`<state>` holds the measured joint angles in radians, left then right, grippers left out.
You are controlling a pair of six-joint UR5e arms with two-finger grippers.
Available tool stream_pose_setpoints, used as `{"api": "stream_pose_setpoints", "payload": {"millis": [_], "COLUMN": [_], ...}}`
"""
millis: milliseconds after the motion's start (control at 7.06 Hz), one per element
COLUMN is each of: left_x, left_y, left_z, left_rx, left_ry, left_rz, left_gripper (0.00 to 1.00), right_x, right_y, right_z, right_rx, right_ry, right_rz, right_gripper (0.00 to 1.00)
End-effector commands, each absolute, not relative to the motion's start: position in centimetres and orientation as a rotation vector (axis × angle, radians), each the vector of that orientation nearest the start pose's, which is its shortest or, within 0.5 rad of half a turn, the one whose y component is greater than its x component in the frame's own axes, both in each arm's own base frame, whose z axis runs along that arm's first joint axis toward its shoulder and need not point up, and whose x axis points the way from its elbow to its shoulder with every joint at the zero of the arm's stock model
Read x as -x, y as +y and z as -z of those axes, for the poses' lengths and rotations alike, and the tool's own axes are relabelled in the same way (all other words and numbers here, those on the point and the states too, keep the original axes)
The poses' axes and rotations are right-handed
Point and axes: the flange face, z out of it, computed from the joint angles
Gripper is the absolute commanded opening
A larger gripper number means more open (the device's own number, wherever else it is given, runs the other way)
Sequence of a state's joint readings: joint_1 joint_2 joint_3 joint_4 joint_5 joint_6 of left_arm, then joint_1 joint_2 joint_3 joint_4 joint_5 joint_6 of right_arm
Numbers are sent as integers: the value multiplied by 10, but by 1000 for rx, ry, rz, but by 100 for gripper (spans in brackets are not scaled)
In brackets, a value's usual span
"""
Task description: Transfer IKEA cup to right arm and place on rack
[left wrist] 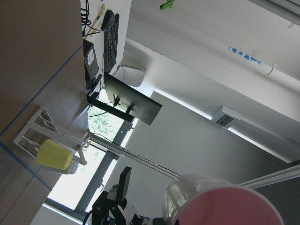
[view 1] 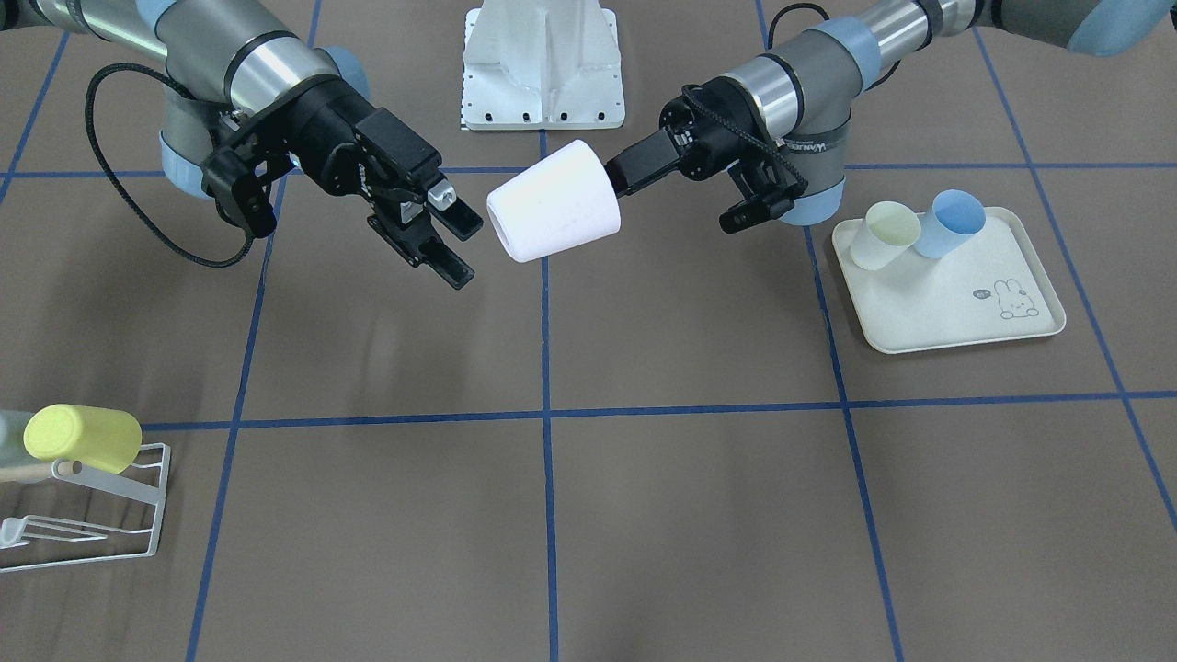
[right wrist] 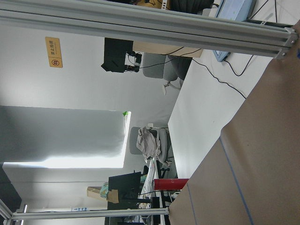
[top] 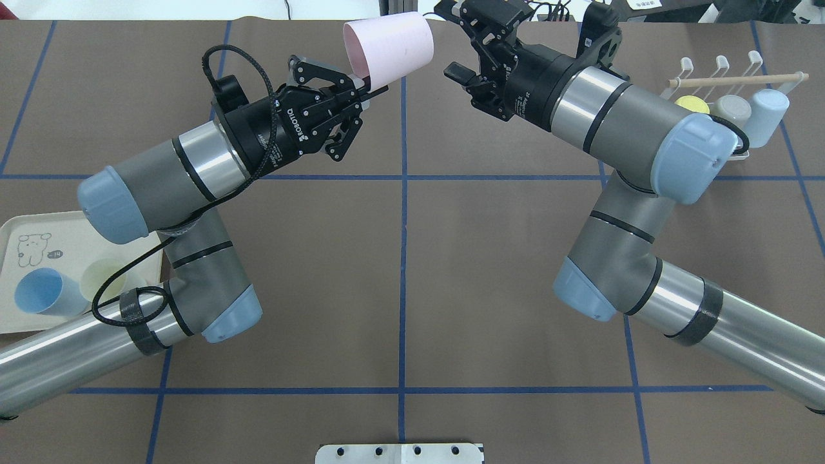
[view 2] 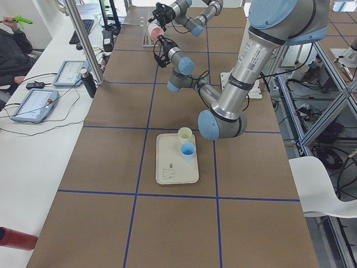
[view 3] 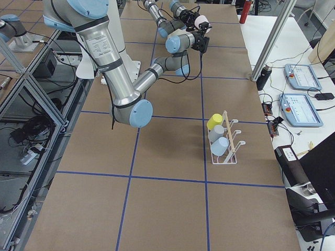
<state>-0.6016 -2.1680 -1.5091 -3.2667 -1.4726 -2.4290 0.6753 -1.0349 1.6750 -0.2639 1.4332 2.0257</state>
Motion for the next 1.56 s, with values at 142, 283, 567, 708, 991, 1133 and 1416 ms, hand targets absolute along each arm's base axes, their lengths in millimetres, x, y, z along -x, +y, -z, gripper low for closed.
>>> {"api": "stream_pose_setpoints", "payload": {"millis": [142,283,567,708,991,1133,1416], "left_x": [-420,-428,-435,-435,-436,-440,-458], "left_y": [-444,-440,-445,-445,-446,-447,-448], "left_z": [-160,-162,-171,-168,-158,-153,-142], "left_rx": [264,268,259,258,260,264,271], "left_ry": [2399,2397,2374,2378,2391,2394,2399], "left_rz": [869,884,896,893,887,887,906], "left_gripper": [0,0,0,0,0,0,0], "right_x": [378,379,377,376,378,378,377], "right_y": [-471,-470,-469,-469,-470,-470,-470], "right_z": [-166,-166,-167,-166,-168,-169,-168], "right_rx": [-300,-299,-300,-292,-291,-291,-291], "right_ry": [-2071,-2072,-2101,-2105,-2101,-2099,-2102], "right_rz": [-912,-913,-907,-911,-914,-914,-913], "right_gripper": [100,100,100,100,100,100,100]}}
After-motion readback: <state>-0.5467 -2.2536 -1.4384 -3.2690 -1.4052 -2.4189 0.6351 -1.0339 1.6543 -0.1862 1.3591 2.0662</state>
